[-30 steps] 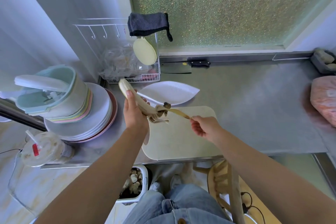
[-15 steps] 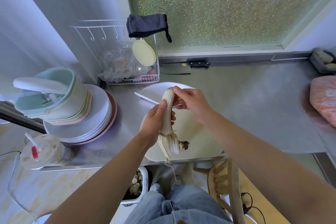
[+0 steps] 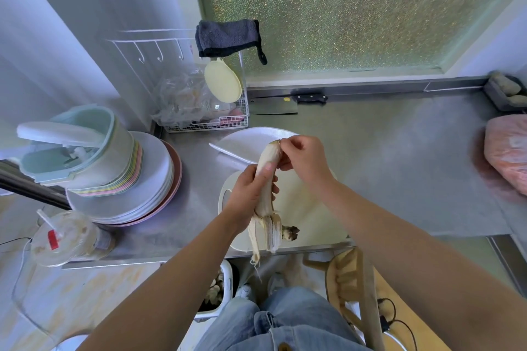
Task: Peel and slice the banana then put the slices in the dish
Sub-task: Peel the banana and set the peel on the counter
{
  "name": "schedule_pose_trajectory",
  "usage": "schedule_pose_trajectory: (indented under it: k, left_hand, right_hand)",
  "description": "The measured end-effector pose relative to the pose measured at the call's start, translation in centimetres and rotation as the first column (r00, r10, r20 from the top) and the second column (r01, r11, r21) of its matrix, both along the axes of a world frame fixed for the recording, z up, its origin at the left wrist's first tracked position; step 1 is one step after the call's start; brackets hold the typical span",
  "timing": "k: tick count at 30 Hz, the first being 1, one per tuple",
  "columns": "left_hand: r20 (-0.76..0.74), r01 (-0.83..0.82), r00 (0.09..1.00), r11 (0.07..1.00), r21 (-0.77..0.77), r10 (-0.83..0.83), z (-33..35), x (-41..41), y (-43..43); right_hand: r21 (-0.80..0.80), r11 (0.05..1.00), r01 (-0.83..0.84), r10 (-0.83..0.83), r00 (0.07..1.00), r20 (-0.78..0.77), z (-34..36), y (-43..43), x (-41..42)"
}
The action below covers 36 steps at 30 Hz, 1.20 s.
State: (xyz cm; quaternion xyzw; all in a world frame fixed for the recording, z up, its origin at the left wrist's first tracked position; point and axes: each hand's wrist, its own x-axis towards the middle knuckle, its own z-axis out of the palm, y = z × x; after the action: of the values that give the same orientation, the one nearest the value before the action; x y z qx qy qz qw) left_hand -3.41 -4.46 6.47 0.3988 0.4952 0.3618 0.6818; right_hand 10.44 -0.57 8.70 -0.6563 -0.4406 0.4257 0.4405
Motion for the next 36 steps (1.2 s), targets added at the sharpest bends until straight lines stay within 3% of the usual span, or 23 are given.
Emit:
schedule_pose_trajectory:
  k: [4, 6, 11, 16, 21, 24, 26, 27, 29, 31, 32, 34, 36]
  left_hand:
    - [-0.035, -0.076, 0.996, 0.996, 0.050, 0.078, -0.4, -0.4, 0.0]
    - [-0.041, -0.156, 0.986, 0.982, 0.105, 0.161, -0.6, -0.5, 0.1]
    - [-0.120, -0.273, 0.947, 0.943, 0.189, 0.298, -0.4, -0.2, 0.6]
    - [-0.017, -0.403, 0.913, 0.909, 0.109, 0.407, -0.8, -1.0, 1.4]
    - [0.152, -0.686, 0.715, 0.726, -0.037, 0.683, -0.4, -2.7, 2.4]
    - [0.121, -0.712, 0.698, 0.703, 0.006, 0.706, -0.3, -2.7, 2.5]
    - [0.064, -0.680, 0.733, 0.728, 0.093, 0.677, -0.2, -2.3, 2.4]
    - [0.028, -0.651, 0.757, 0.748, 0.130, 0.653, -0.3, -2.1, 2.3]
    - [-0.018, -0.579, 0.806, 0.794, 0.184, 0.592, -0.4, -1.8, 2.2]
    - [-0.035, -0.521, 0.840, 0.823, 0.228, 0.541, -0.1, -1.1, 1.8]
    - [-0.029, -0.499, 0.853, 0.831, 0.248, 0.521, 0.1, -0.6, 1.7]
    - [-0.012, -0.472, 0.869, 0.836, 0.279, 0.495, 0.6, 0.1, 1.5]
    - [0.002, -0.478, 0.867, 0.832, 0.281, 0.497, 0.8, 0.2, 1.6]
  right_hand:
    - [-0.222, 0.975, 0.002, -0.080, 0.936, -0.344, 0.5, -0.1, -0.5]
    - [-0.306, 0.952, 0.018, -0.151, 0.896, -0.418, 0.4, -0.4, -0.6]
    - [-0.383, 0.922, 0.062, -0.248, 0.854, -0.458, -0.7, -1.7, -0.7]
    - [-0.425, 0.895, 0.135, -0.358, 0.787, -0.503, -1.1, -1.5, 0.1]
    - [-0.514, 0.806, 0.293, -0.548, 0.698, -0.461, -2.6, -2.0, 3.3]
    - [-0.575, 0.767, 0.283, -0.570, 0.711, -0.411, -3.6, -2.6, 4.0]
    - [-0.565, 0.789, 0.240, -0.453, 0.849, -0.272, -3.9, -2.5, 3.7]
    - [-0.524, 0.819, 0.234, -0.339, 0.934, -0.113, -3.9, -2.4, 3.5]
    - [-0.310, 0.929, 0.201, -0.155, 0.974, 0.168, -3.5, -2.1, 3.0]
    - [-0.160, 0.987, -0.027, 0.059, 0.978, 0.199, -2.7, -1.9, 2.1]
    - [-0.191, 0.964, -0.185, 0.226, 0.949, 0.221, -2.6, -1.7, 1.6]
    - [-0.331, 0.825, -0.458, 0.547, 0.793, 0.268, -2.3, -1.7, 0.8]
    - [-0.348, 0.730, -0.589, 0.675, 0.703, 0.225, -2.0, -1.8, 0.5]
